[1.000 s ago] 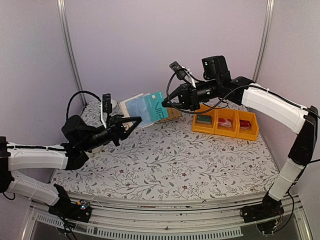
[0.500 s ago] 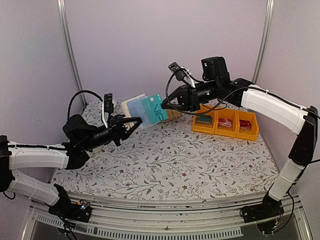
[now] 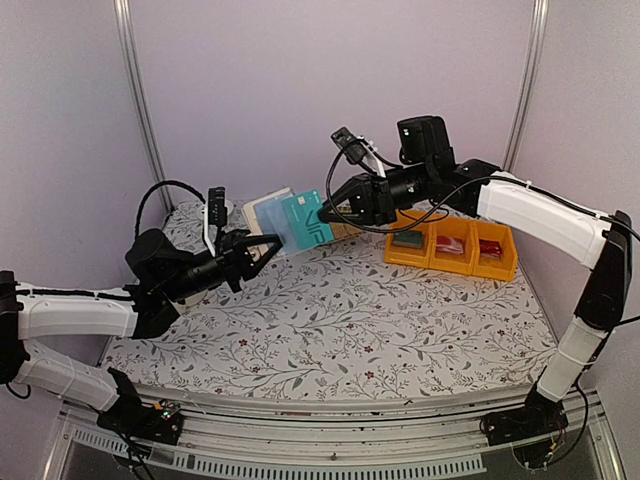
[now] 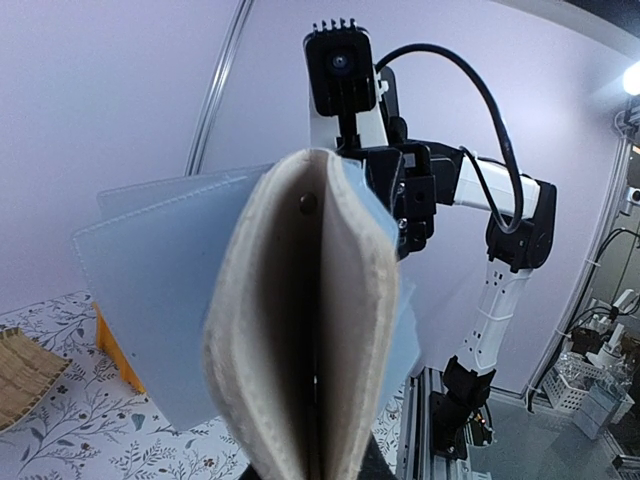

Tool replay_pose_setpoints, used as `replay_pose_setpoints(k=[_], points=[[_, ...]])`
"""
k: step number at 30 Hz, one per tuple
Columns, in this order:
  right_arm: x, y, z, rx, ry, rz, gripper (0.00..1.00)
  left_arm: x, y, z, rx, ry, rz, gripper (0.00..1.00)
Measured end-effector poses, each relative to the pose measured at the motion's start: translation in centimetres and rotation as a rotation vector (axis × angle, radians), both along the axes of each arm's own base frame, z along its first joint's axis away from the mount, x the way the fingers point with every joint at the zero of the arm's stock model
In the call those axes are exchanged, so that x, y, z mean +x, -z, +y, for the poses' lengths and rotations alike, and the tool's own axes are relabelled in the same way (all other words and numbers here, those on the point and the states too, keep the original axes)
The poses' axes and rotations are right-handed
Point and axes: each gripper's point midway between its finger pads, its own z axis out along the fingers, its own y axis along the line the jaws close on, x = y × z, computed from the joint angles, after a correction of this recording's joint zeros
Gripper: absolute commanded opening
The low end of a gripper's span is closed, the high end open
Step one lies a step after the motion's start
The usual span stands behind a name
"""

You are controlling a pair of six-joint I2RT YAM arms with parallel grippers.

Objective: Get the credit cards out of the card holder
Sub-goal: Remove the credit card from the card slot.

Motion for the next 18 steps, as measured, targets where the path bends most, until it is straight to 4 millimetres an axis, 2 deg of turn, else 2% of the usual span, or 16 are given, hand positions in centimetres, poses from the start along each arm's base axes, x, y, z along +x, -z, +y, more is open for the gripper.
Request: replay_pose_setpoints(k=[2, 5, 12, 15, 18], points=[[-0.1, 0.3, 0.2, -0.006, -0.004, 0.006, 0.1, 0.0, 0.0, 0.0, 0.0, 0.0, 0.0, 0.0], [-0.1, 0.7, 0.5, -0.016, -0.004, 0.01, 0.02, 0.0, 0.0, 0.0, 0.0, 0.0, 0.0, 0.0], [0.1, 1.0, 0.9, -0.03, 0.01, 0.001, 0.01, 0.0, 0.0, 0.0, 0.0, 0.001, 0.0, 0.0], [0.8, 1.0, 0.5, -0.031, 0.027, 0.0, 0.01, 0.1, -0.1, 0.1, -0.002, -0.009, 0.001, 0.0], [2.9, 1.0, -1.3, -0.037, 0.099, 0.006, 0.01, 0.5, 0.0, 0.4, 0.001, -0.039, 0.011, 0.0]])
